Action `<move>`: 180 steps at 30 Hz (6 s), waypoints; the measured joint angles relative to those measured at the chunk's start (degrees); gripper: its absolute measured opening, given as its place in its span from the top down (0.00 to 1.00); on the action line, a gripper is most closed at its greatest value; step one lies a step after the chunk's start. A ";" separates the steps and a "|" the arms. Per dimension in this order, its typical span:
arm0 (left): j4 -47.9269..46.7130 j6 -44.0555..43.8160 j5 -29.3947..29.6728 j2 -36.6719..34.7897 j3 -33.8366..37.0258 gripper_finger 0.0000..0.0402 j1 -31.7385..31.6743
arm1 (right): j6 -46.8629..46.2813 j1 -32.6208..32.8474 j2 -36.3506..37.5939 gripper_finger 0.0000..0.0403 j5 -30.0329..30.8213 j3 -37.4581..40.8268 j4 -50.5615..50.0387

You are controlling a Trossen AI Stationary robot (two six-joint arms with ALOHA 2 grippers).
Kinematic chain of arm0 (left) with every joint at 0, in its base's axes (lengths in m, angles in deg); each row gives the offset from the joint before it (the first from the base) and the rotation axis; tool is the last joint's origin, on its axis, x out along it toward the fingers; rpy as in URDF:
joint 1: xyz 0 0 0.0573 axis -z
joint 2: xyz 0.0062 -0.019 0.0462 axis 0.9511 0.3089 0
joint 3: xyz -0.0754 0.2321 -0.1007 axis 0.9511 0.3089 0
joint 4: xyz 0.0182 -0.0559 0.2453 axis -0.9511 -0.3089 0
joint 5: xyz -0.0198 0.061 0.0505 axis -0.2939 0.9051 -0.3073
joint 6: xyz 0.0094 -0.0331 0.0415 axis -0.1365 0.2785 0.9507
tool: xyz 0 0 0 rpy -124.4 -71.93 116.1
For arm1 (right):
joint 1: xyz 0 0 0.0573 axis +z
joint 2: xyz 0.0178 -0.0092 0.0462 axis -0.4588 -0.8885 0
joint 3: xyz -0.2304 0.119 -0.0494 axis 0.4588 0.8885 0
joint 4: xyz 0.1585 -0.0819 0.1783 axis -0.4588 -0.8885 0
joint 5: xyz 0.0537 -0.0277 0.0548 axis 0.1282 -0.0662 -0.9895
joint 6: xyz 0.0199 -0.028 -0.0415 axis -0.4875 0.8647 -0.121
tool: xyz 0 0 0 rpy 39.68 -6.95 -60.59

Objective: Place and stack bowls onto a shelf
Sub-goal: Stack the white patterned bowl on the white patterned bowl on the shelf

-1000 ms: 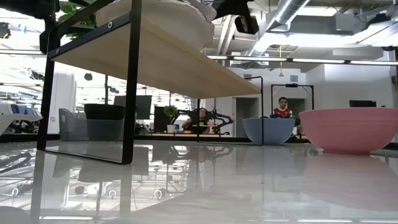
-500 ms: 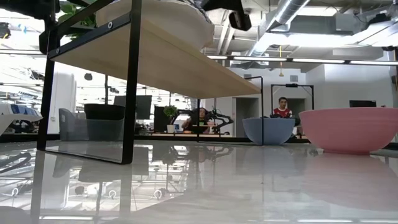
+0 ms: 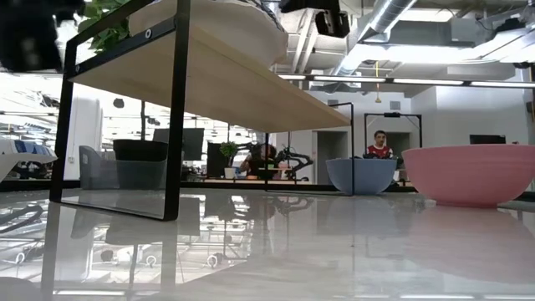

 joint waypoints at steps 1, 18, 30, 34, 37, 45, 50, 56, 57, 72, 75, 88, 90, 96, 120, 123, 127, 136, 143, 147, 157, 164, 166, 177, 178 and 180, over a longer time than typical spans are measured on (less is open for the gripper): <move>-1.01 -1.95 -1.29 2.12 0.00 0.53 0.90 | 0.02 0.16 0.00 0.88 0.09 0.00 -0.48; -1.30 -24.63 -3.88 31.74 0.02 0.52 20.72 | 5.19 1.39 0.00 0.86 2.53 0.00 -4.14; 2.30 -32.50 11.90 38.72 0.00 0.42 24.31 | 7.13 1.44 0.00 0.73 2.42 0.00 -4.86; 2.49 -33.79 12.10 40.90 0.00 0.39 24.29 | 7.12 1.50 0.00 0.71 2.31 0.00 -6.47; 4.97 -34.71 12.14 42.79 0.00 0.39 24.29 | 7.10 1.80 0.00 0.71 2.31 0.00 -7.73; 10.16 -36.79 6.45 46.47 0.00 0.50 24.29 | 7.10 2.56 0.00 0.71 2.33 0.00 -7.95; 9.45 -39.70 7.76 46.46 0.00 0.71 24.27 | 7.10 2.47 0.00 0.71 3.28 0.00 -8.09; 10.27 -43.44 7.45 46.44 -0.17 0.97 24.26 | 7.10 2.47 0.00 0.71 3.36 0.00 -8.18; 10.24 -43.62 6.60 46.44 -0.48 0.98 24.27 | 7.10 2.47 0.00 0.71 3.36 0.00 -8.22; 9.69 -40.74 -3.66 42.78 -17.63 1.00 24.61 | 10.32 2.47 0.00 0.71 3.31 0.00 -8.57; 6.42 -38.82 -4.33 41.20 -24.17 1.00 25.13 | 10.58 2.47 0.00 0.71 3.25 0.00 -8.56; -38.52 -33.54 36.90 36.39 -53.77 1.00 21.10 | 10.65 2.21 2.59 0.71 -4.10 0.13 -3.46; -45.52 -34.74 41.93 36.43 -56.66 1.00 19.38 | 8.71 1.62 4.10 0.71 -4.18 -0.02 -1.38; -56.16 -37.13 43.73 36.47 -58.82 1.00 12.17 | 5.98 -1.25 9.46 0.71 -3.68 0.09 6.35; -54.19 -24.16 36.07 37.72 -58.82 1.00 -3.83 | 10.05 -4.89 3.40 0.36 -4.16 0.00 24.65; -54.31 -22.63 36.15 37.72 -58.82 1.00 -4.84 | 10.03 -4.76 3.30 0.36 -4.14 0.07 25.08; -54.33 -21.40 36.14 37.74 -58.82 1.00 -5.69 | 10.03 -4.73 3.37 0.36 -3.65 0.02 26.01; -54.21 -19.83 36.56 37.79 -58.82 1.00 -7.08 | 10.08 -4.63 2.20 0.36 0.59 -0.04 26.00; -53.71 -19.27 37.55 37.79 -58.82 1.00 -7.08 | 9.44 -5.14 0.57 0.36 0.59 0.02 25.61; -53.24 -18.67 37.71 37.81 -58.82 1.00 -7.08 | 8.57 -5.11 0.49 0.38 0.81 0.02 25.99; -53.29 -18.09 38.37 37.81 -58.82 1.00 -7.08 | 6.94 -5.56 1.09 0.80 2.11 0.00 25.73; -51.05 -14.20 39.54 37.79 -58.82 0.98 -7.08 | 6.75 -5.60 1.09 0.94 2.33 0.00 25.35; -49.19 -11.38 39.62 37.79 -58.82 0.94 -7.05 | 6.09 -5.59 1.14 0.92 2.33 0.00 25.08; -45.62 -5.35 38.63 36.59 -58.80 0.57 -6.90 | 5.51 -5.90 1.11 0.94 1.48 0.00 21.75; -45.58 -5.32 37.99 36.02 -58.80 0.54 -6.80 | 5.51 -6.00 1.11 0.94 1.45 0.00 20.66; -45.60 -5.30 36.64 34.98 -58.80 0.48 -6.65 | 5.51 -6.03 1.09 0.93 1.46 0.00 19.39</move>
